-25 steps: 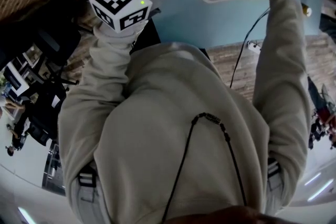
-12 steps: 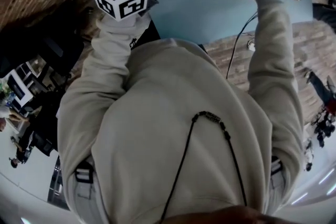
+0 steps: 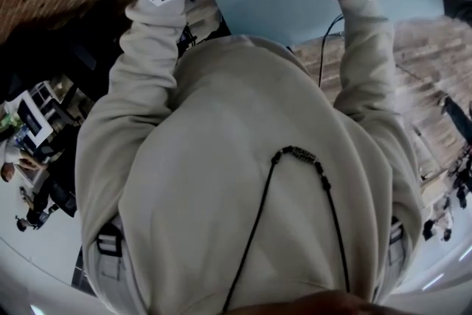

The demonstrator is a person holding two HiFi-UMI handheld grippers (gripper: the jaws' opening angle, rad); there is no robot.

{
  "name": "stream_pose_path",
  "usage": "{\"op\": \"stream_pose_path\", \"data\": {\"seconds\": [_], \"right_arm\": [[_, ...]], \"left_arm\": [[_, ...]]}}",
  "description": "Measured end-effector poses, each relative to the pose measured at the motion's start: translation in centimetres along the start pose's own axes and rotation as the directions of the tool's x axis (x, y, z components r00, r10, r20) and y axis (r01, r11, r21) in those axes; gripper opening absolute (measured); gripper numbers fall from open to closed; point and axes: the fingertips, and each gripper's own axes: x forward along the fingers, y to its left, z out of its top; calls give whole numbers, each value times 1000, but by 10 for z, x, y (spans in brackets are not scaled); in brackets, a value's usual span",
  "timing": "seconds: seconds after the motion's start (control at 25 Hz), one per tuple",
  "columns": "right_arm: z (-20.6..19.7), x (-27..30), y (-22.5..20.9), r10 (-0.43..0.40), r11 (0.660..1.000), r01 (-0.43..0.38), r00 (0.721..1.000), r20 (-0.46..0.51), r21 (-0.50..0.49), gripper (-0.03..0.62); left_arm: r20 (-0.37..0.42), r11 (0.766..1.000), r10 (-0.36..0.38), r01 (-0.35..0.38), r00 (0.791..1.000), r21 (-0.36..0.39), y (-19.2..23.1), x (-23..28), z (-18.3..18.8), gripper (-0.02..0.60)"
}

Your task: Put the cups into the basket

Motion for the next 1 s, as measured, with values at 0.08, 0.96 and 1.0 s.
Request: {"op": "stream_pose_path", "data": {"seconds": [0.08,0.96,1.0], "right_arm": [[34,-10,20,-21,1000,20,994,104,18,14],[109,-26,93,-93,992,108,975,202,-65,11],[107,-27,94,-93,992,108,975,200,-64,11]], "left_arm": [[26,1000,-13,13,1000,14,-11,-10,17,-2],[50,995,-9,4,999,95,-48,-10,57,-2],[50,995,-16,11,999,100,-52,-12,56,-2]]}}
